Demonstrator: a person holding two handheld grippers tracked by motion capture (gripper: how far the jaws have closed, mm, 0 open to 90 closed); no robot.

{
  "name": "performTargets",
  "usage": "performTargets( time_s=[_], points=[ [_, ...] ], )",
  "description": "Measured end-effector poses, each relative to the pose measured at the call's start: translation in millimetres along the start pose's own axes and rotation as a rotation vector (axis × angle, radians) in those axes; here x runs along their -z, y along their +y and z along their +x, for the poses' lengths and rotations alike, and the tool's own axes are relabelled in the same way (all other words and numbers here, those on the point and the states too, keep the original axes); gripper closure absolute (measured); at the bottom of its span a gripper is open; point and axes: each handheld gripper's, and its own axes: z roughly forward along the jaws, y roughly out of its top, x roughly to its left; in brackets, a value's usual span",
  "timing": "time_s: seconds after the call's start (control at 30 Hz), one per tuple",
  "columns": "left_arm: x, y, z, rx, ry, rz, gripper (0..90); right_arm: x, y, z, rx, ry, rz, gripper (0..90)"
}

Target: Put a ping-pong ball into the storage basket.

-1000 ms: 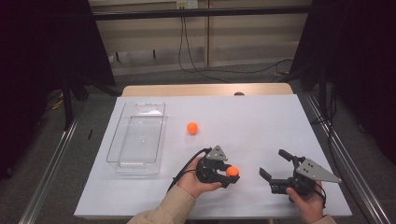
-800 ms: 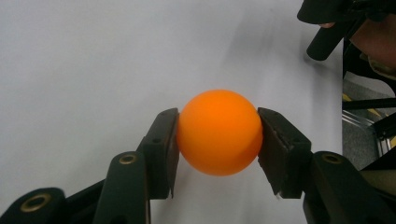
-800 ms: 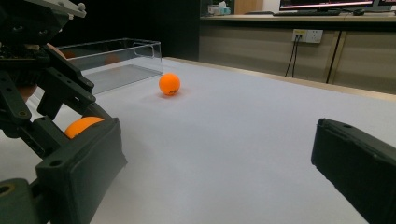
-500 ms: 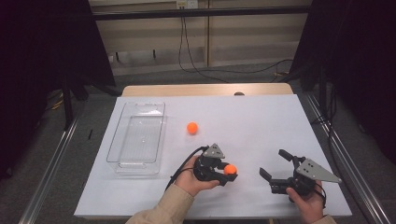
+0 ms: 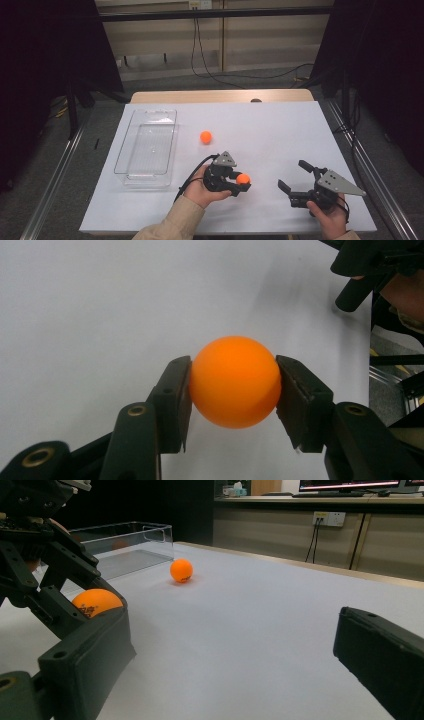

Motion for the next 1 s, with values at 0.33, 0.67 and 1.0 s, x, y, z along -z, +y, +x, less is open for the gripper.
performTargets(
  time_s=[0.33,0.67,1.0],
  points=[
    [4.7,0.2,3.6,0.01,0.006,-0.007,50.8,0.0,0.0,-0.1,0.001,0.001,-0.001,1.9],
    [8.3,0.4,6.4,0.01,0.016,-0.009,50.8,0.1,0.2,0.0,-0.001,0.0,-0.002,1.9],
    [13.1,1.1,8.7,0.019,0.019,-0.01,50.8,0.2,0.3,-0.1,0.0,0.0,-0.002,2.0]
  ],
)
